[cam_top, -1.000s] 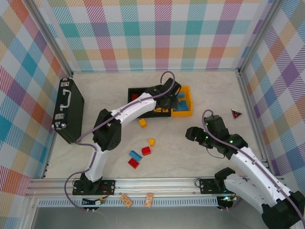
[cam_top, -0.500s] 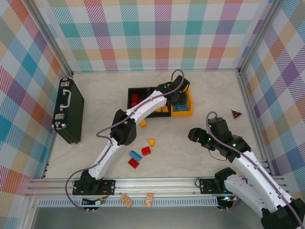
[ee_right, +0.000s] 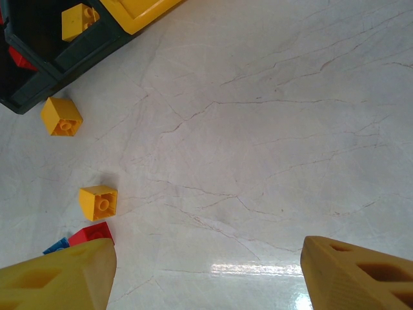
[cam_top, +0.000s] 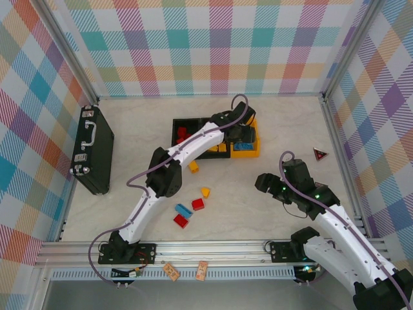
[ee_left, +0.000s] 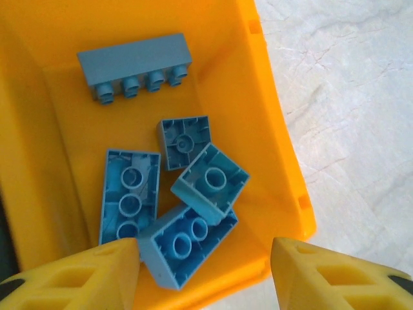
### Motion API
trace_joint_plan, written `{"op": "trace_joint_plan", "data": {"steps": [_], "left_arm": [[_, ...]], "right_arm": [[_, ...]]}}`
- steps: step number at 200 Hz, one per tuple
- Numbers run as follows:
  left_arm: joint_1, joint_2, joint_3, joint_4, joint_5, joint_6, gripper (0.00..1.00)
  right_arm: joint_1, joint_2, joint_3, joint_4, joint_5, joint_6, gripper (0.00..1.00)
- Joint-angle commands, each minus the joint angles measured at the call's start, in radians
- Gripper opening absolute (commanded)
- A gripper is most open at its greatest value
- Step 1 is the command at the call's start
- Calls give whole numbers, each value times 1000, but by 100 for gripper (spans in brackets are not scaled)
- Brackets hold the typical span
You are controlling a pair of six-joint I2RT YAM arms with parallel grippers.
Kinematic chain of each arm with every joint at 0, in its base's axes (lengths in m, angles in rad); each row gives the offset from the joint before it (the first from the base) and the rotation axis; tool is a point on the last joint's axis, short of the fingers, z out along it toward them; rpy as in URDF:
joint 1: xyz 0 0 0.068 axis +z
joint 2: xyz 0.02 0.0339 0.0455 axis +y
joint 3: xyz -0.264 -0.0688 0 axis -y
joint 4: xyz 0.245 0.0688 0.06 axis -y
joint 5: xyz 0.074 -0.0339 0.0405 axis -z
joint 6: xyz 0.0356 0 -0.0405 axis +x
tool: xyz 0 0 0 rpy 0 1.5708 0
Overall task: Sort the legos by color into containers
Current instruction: Place the lego in the container, then pick up the lego from the middle-left of the table.
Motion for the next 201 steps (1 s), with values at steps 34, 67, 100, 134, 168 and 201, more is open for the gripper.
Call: {"op": "trace_joint_plan", "data": {"steps": [34,67,100,134,168,201], "left_arm": [[-13,-341,-319,128,29,0,56],[-11,-514,-556,193,2,0,57],[-9,-658,-754,216,-15,-1,57],[-5,-799,-947,213,-6,-1,57],[-4,-914,-1092,121,28,80,58],[-3,-1021,-1198,5,42,207,64]], "right_arm": [[-7,30,39,-18,-2,-19,76],[-5,80,62,-5,-23,-42,76],[-4,130,77,27,-75,-60,75],[7,166,81,54,-133,-83,75],[9,196,77,71,-233,-130,75],[9,220,57,93,-396,-156,76]]}}
